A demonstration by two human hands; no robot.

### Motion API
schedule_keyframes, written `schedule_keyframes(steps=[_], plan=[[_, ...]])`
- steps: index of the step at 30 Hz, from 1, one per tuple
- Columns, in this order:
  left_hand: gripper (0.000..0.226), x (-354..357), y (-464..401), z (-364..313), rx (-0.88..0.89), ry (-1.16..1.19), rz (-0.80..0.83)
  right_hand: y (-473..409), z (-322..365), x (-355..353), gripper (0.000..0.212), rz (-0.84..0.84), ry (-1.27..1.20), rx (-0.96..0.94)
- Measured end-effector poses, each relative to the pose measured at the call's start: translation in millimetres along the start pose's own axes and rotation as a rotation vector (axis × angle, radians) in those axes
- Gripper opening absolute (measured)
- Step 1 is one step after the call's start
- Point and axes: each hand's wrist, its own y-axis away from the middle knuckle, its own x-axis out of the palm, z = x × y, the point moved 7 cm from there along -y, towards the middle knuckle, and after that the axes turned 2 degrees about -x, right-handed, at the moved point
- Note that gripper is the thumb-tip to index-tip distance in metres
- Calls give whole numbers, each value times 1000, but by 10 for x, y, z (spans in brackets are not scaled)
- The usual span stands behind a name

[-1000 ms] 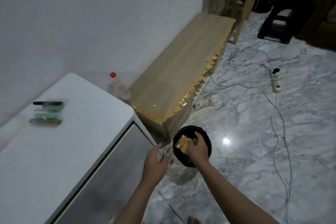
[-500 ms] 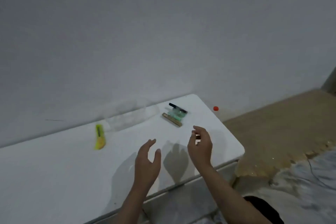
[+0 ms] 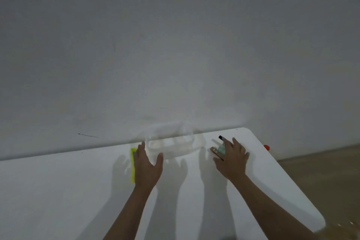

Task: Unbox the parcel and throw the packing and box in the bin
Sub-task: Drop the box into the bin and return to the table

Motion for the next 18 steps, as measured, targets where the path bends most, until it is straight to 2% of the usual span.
schedule_keyframes(steps=[3,6,13,18], plan=[[75,71,-118,-28,20,10,-10,-172,-218,109,88,123,148,1],[75,154,-221,-41,-1,19,-15,-267,-296,247,82,170,138,-115],[80,333,-394,103,-1,65,-11,-260,-294,239,55,-9,40,-279],[82,353,-420,205,-5,115,-37,-281,-321,298,48,-9,-33,-285]])
